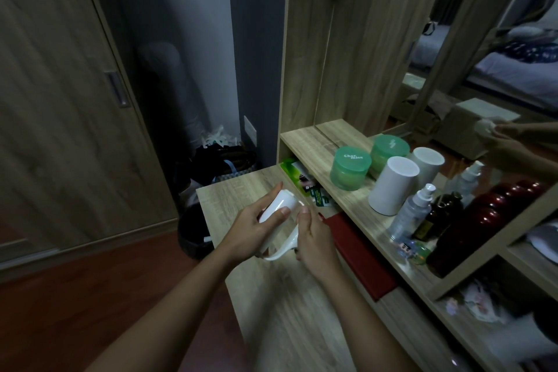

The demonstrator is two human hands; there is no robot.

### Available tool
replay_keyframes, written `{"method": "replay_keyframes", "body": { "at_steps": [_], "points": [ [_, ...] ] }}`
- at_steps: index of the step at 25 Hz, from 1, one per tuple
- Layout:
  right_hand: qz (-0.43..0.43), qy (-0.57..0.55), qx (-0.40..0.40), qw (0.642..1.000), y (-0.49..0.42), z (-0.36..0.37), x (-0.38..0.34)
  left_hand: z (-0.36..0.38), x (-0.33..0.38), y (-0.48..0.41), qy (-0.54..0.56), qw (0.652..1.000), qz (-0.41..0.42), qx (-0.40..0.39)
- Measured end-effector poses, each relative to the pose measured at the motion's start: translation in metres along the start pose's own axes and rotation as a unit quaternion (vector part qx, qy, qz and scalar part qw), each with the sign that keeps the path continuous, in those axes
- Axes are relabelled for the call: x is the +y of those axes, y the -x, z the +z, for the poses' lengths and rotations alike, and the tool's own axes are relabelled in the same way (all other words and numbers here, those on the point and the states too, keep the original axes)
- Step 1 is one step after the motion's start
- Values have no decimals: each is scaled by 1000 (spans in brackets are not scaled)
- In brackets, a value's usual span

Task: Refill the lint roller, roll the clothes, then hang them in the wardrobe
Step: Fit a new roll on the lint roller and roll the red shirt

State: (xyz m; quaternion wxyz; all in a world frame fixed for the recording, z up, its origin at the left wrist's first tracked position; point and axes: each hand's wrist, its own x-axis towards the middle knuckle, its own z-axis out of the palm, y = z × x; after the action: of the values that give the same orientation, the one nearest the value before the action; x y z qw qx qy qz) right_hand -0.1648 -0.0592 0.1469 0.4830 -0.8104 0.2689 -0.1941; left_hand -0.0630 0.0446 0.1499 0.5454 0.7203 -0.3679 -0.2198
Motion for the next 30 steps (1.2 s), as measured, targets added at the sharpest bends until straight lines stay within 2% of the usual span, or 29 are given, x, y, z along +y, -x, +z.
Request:
{"method": "replay_keyframes", "body": {
  "at_steps": [3,5,7,10,12,15,18,23,26,27,28,30],
  "points": [
    [33,-19,-82,996,-1,-7,4,-9,4,-1,-27,1000,-2,-5],
    [27,36,-129,991,0,-14,12,-20,11,-5,-15,1000,-13,-7],
    [12,59,-107,992,4,-17,19,-30,24,-12,-11,999,-17,-29],
    [-14,-1,-22,1000,12,-11,22,-34,43,-19,-90,992,-29,-79],
    [-23,-4,15,1000,12,-9,24,-33,49,-21,-116,990,-47,-71],
    [-28,10,27,999,10,-11,25,-38,55,-20,-113,991,-38,-63],
    [-25,-3,34,999,10,-13,29,-40,63,-16,-179,982,11,-67],
    [-21,7,39,999,14,-12,18,-43,65,-10,-159,985,-30,-59],
    [-25,-13,41,999,13,-12,13,-52,71,-15,-161,983,-24,-87],
    [-27,-25,47,998,13,-12,14,-58,71,-18,-166,983,-24,-72],
    [-27,-42,55,997,13,-13,14,-65,71,-21,-175,984,-22,-22],
    [-11,-81,73,994,11,-14,17,-80,71,-25,-214,969,-5,121]
  ]
}}
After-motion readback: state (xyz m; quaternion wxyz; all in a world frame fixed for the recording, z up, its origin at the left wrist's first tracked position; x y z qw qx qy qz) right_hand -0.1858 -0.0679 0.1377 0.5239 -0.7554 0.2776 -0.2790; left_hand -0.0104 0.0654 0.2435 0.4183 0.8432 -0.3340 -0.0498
